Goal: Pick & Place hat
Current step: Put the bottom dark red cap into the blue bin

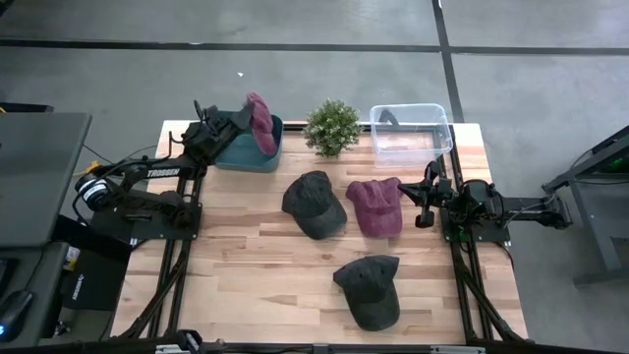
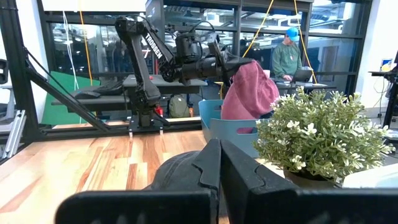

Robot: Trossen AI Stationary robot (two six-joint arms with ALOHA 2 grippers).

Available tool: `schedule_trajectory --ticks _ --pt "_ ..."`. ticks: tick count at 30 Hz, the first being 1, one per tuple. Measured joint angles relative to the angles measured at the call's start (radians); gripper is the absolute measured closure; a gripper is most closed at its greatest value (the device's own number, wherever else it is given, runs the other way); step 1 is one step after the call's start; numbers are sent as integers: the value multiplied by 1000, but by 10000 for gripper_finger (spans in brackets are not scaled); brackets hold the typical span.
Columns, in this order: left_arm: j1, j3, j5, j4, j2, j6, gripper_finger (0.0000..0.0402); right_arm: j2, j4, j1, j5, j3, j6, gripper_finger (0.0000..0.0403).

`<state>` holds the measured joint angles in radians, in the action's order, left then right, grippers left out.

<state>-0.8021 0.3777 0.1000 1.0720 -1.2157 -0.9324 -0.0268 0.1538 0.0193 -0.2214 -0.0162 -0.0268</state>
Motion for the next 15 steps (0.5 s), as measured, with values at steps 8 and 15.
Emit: schedule_trajectory --ticks 8,15 --pt "0 0 6 -44 -2 -19 367 0 0 0 0 0 0 402" --pt "0 1 -1 -50 -2 -19 264 0 0 0 0 0 0 402"
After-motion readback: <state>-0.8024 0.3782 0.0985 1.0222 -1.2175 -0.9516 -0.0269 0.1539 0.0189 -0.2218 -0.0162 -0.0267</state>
